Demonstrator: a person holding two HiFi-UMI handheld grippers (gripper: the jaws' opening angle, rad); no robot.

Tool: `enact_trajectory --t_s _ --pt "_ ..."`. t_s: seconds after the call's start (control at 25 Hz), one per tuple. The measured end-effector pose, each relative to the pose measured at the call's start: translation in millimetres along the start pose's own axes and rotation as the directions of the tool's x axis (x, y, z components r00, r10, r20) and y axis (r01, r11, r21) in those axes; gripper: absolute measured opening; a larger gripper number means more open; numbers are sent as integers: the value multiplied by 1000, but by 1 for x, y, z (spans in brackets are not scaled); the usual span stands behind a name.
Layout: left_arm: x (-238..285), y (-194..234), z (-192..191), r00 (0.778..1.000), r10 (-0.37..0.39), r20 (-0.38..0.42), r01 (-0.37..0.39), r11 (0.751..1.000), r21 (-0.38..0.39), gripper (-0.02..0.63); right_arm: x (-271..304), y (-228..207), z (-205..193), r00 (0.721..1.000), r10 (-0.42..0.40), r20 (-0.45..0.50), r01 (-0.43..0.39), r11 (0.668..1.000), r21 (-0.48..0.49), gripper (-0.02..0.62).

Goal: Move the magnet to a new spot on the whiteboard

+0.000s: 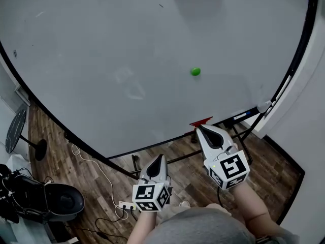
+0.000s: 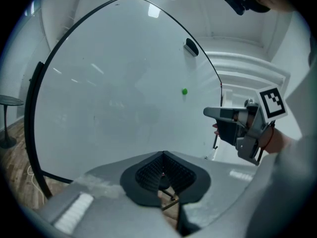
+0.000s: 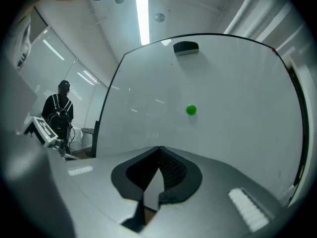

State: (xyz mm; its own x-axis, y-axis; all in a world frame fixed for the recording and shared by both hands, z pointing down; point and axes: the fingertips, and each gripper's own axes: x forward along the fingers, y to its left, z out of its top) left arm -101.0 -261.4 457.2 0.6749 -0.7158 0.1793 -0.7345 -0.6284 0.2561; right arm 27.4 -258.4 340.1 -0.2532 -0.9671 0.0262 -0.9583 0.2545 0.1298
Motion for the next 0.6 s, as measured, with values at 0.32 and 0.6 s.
enact_trajectory --t_s 0.32,0.6 --pt "7 10 -3 1000 7 -15 -7 1000 -4 5 38 -39 35 995 -82 49 85 995 -55 2" --pt "9 12 -1 1000 17 -13 -17 1000 1 5 54 -67 66 986 -136 100 144 986 -82 3"
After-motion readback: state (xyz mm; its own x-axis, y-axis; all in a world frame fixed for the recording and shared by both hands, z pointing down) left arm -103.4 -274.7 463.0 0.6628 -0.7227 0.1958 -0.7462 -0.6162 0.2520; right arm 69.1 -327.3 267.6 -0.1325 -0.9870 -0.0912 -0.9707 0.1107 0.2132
